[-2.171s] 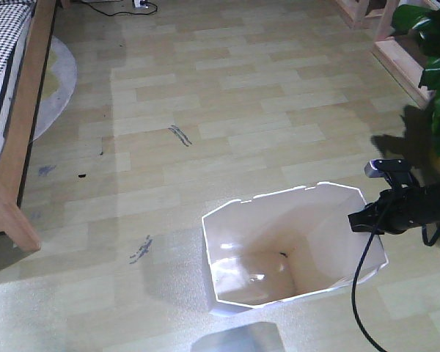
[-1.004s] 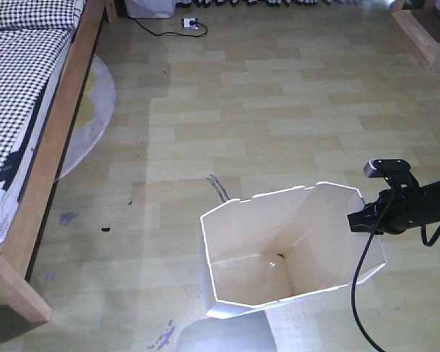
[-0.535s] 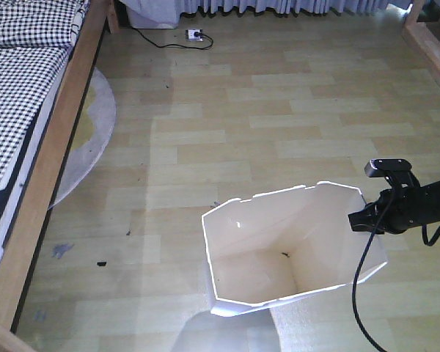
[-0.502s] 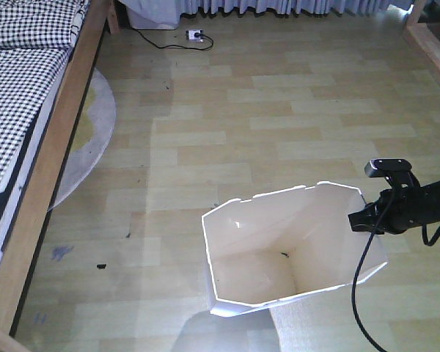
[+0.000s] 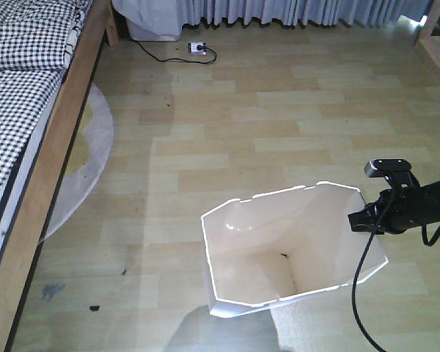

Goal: Move trash bin to bedside with robot
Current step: 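Drive toward the bed and curtains holding the bin raised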

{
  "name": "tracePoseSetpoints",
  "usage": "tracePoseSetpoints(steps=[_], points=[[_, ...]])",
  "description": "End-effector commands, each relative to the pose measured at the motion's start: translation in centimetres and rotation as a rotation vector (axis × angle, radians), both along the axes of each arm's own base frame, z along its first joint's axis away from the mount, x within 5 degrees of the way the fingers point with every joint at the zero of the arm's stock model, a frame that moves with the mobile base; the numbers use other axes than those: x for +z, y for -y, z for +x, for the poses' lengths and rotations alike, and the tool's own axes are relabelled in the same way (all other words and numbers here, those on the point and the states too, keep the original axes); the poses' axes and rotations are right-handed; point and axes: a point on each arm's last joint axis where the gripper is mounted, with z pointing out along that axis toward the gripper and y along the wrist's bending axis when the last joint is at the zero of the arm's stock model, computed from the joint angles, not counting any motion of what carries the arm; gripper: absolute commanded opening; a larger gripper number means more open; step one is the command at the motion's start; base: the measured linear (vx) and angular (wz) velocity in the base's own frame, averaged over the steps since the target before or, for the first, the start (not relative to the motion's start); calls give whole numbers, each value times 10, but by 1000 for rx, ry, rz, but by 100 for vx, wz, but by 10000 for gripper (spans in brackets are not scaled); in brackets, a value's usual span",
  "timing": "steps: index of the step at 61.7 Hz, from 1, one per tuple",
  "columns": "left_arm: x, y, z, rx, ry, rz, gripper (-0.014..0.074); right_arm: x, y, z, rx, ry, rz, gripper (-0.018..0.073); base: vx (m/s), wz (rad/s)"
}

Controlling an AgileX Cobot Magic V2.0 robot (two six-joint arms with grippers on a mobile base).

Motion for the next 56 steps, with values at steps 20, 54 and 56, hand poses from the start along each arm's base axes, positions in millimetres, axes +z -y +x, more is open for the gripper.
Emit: tracePoseSetpoints(steps=[20,54,56], points=[[1,0,0,-1,66,0,-6,33,-9,9,-28,65,164,-6,34,2],[1,0,0,-1,66,0,-6,33,-9,9,-28,65,164,-6,36,0],[1,0,0,-1,66,0,-6,33,-9,9,-28,65,164,-6,35,0]])
